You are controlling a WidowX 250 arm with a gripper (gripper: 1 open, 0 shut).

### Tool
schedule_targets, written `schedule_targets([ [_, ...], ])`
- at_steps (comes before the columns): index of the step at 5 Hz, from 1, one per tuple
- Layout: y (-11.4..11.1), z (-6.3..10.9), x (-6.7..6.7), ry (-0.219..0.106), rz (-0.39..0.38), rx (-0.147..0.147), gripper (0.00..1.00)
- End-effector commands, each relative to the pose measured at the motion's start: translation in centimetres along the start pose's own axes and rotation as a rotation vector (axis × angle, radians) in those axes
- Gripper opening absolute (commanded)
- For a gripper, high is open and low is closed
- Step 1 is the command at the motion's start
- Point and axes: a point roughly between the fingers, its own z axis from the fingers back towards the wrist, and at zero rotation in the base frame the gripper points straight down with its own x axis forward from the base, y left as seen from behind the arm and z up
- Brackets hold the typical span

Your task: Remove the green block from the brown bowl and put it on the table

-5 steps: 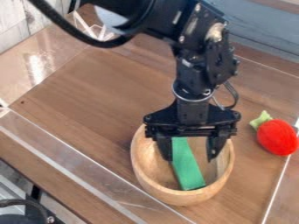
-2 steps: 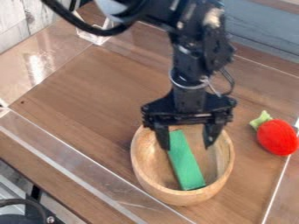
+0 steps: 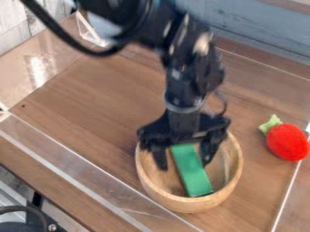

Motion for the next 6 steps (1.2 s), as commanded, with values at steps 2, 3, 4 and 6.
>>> schedule_targets([
  [2, -1.1, -2.1, 0.8, 0.005, 0.019, -0.025, 0.00],
  [3, -0.6, -0.2, 1.1, -0.021, -0.027, -0.026, 0.00],
  [4, -0.1, 2.3, 1.9, -0.060, -0.079, -0.038, 0.00],
  [6, 1.6, 5.0, 8.0, -0.075, -0.167, -0.075, 0.00],
])
